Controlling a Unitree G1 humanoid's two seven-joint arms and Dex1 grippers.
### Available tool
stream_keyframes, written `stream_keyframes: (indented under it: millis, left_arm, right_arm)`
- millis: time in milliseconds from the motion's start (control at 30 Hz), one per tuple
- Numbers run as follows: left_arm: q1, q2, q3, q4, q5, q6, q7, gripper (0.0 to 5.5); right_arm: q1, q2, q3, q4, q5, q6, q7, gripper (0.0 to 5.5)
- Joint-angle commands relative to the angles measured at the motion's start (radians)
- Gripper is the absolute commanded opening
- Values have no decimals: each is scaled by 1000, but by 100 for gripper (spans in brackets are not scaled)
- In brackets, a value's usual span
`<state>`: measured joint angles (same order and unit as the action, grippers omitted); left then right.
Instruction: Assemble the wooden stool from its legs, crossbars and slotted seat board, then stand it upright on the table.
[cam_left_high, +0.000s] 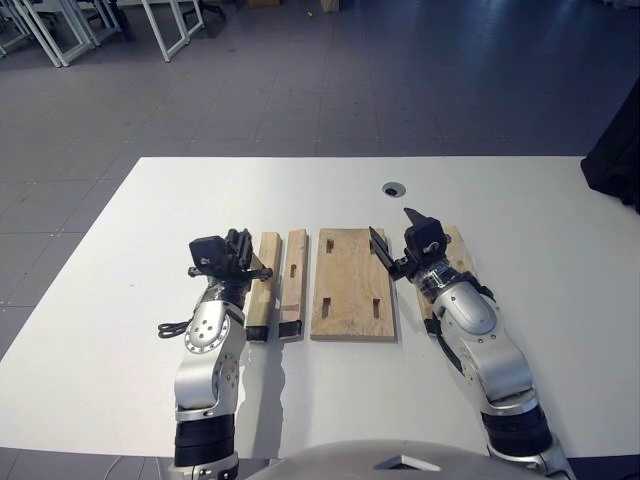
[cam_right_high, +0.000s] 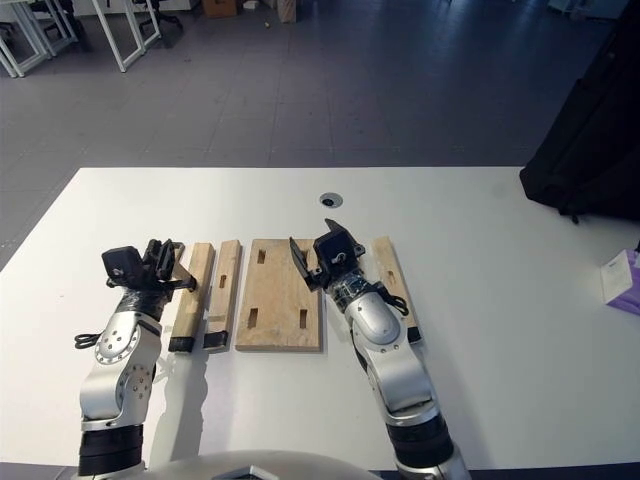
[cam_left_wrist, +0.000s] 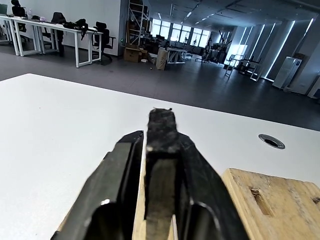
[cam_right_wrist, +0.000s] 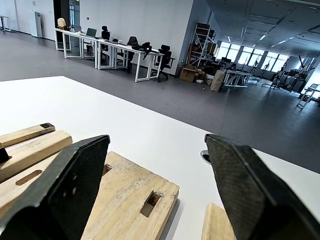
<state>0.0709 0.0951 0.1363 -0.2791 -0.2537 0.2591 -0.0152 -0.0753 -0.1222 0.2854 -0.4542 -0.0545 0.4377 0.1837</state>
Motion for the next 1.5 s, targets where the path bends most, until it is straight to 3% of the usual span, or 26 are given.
stream_keyframes:
  millis: [33, 167, 300, 467, 567, 733, 1000, 1133, 1267, 1400, 1500]
  left_arm:
    - [-20, 15, -3, -24, 28, 14, 3, 162]
    - [-69, 28, 17, -94, 22, 74, 20, 242]
    - [-308, 58, 71, -156, -75, 208, 28, 242]
    - [-623, 155, 117, 37, -160, 377, -20, 242]
    - [-540, 146, 95, 144, -192, 499, -55, 242]
    - [-404, 98, 144, 148, -217, 547, -23, 242]
    - [-629, 23, 230, -9, -369, 541, 55, 242]
    - [-682, 49, 252, -98, -427, 619, 125, 242]
    - [-489, 196, 210, -287, -320, 590, 74, 242]
    - [-25, 166, 209, -621, -386, 528, -46, 260]
    - [279, 175, 137, -641, -285, 440, -112, 296]
  right_arm:
    - [-16, 7, -6, 10, -4, 3, -2, 350]
    - [-19, 7, -4, 17, -6, 3, -1, 350]
    - [-4, 10, 0, 9, -13, 3, -12, 350]
    - [1, 17, 12, 8, -18, 4, -12, 350]
    - [-4, 21, 16, 15, -18, 2, -9, 350]
    - [2, 31, 10, 9, -21, 10, -18, 350]
    - [12, 37, 8, 8, -23, 10, -22, 350]
    - [24, 41, 15, 0, -25, 13, -25, 350]
    - [38, 38, 15, -12, -28, 16, -29, 350]
    - [74, 38, -5, -33, -40, 15, -55, 350]
    - [84, 41, 1, -34, -46, 11, -66, 350]
